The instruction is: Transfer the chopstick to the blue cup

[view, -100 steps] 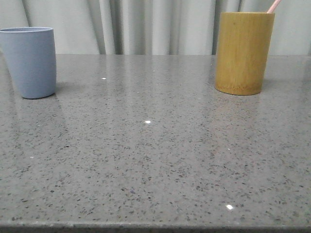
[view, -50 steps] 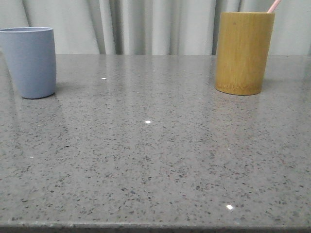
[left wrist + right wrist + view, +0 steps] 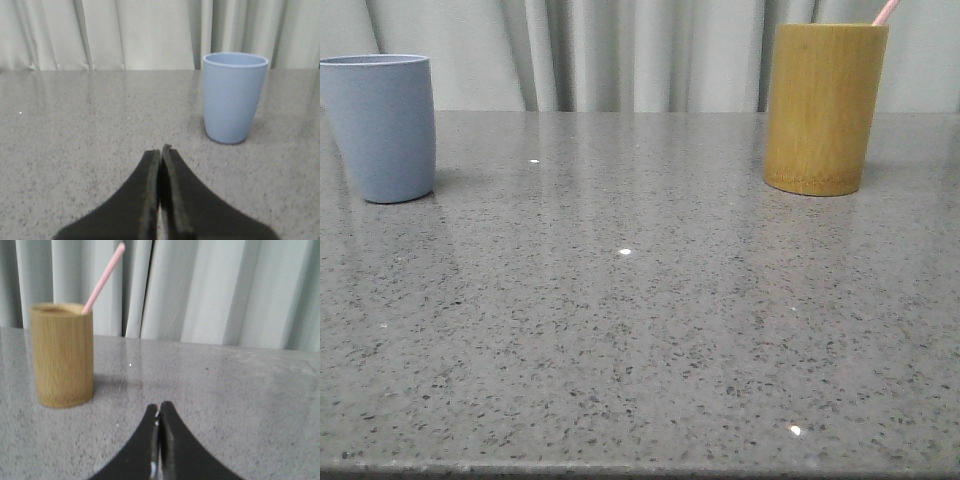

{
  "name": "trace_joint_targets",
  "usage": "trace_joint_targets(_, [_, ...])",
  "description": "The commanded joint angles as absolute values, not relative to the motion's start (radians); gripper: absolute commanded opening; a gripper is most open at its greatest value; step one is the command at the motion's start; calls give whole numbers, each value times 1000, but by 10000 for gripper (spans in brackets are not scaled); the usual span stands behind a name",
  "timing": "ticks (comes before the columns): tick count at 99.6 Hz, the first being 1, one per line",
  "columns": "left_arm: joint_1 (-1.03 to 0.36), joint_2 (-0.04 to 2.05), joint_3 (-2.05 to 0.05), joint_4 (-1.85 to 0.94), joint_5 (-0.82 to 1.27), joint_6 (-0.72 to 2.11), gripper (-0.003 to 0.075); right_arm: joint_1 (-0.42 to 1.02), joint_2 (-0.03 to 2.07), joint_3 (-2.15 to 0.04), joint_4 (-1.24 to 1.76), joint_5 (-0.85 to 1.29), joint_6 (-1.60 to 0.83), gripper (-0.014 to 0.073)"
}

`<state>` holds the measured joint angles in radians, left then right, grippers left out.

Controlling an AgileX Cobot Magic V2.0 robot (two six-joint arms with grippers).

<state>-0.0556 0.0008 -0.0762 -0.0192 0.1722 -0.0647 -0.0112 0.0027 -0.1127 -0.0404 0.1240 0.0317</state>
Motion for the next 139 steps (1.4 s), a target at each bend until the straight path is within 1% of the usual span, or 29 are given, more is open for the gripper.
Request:
trace_joint_targets(1, [-52, 60, -184, -91, 138, -75, -19, -12, 69, -253, -28, 186, 37, -67])
trace_joint_targets(12, [-52, 161, -309, -140, 263, -75, -19, -12, 168, -413, -14, 356, 37, -67])
trace_joint_targets(28, [-52, 345, -562, -205, 554, -75, -19, -12, 329, -608, -14, 556, 37, -67])
trace_joint_targets(42, [-52, 483, -736, -236, 712, -75, -19, -12, 441, -754, 0, 733, 37, -67])
trace_joint_targets(53, [-54, 542, -807, -238, 748, -73, -19, -12, 483, -810, 15, 796, 37, -67])
trace_joint_targets(78, [-54, 556, -815, -238, 748, -68, -18, -12, 486, -806, 16, 795, 37, -66])
trace_joint_targets(83, [-54, 556, -815, -238, 748, -64, -16, -12, 486, -806, 16, 795, 37, -51])
trace_joint_targets(87, [-54, 556, -815, -240, 748, -64, -7, -12, 486, -806, 16, 795, 36, -12])
trace_joint_targets(90, [-54, 556, -815, -243, 748, -60, 16, -12, 486, -806, 16, 795, 36, 28])
trace_joint_targets(94, [-54, 556, -815, -251, 753, -33, 57, -12, 486, -806, 19, 795, 36, 107])
trace_joint_targets(96, [-54, 556, -815, -259, 753, -20, 89, -12, 486, -806, 20, 795, 36, 155])
trace_joint_targets(99, [-54, 556, -815, -270, 755, 11, 158, -12, 486, -806, 21, 794, 36, 223])
trace_joint_targets(100, [-54, 556, -815, -272, 755, 16, 173, -12, 486, -806, 21, 794, 36, 258])
trace_joint_targets(101, [-54, 556, -815, -277, 755, 24, 189, -12, 486, -806, 22, 794, 36, 276])
trace_joint_targets(102, [-54, 556, -815, -279, 755, 26, 223, -12, 486, -806, 22, 792, 36, 311])
trace_joint_targets(103, [-54, 556, -815, -283, 755, 29, 241, -12, 486, -806, 22, 791, 36, 328])
trace_joint_targets(104, [-54, 556, -815, -284, 755, 34, 276, -12, 486, -806, 22, 791, 36, 345])
trace_joint_targets(107, [-54, 556, -815, -284, 755, 37, 348, -12, 486, -806, 22, 789, 36, 423])
trace_joint_targets(108, [-54, 556, -815, -284, 755, 37, 366, -12, 486, -806, 22, 789, 36, 437])
trace_joint_targets(109, [-54, 556, -815, -284, 755, 37, 402, -12, 486, -806, 22, 788, 36, 464])
trace_joint_targets(110, [-54, 556, -815, -284, 755, 37, 419, -12, 486, -806, 22, 788, 36, 476])
trace_joint_targets(111, [-54, 556, -815, -284, 755, 37, 453, -12, 486, -806, 22, 787, 36, 488])
trace_joint_targets(114, [-54, 556, -815, -284, 755, 37, 512, -12, 486, -806, 22, 782, 36, 535])
trace_joint_targets(118, [-54, 556, -815, -290, 748, 37, 578, -12, 486, -806, 22, 776, 36, 566])
trace_joint_targets(123, [-54, 556, -815, -302, 733, 35, 615, -12, 486, -806, 22, 770, 36, 582])
trace_joint_targets(139, [-54, 572, -819, -349, 731, 35, 620, -12, 486, -806, 22, 768, 36, 582])
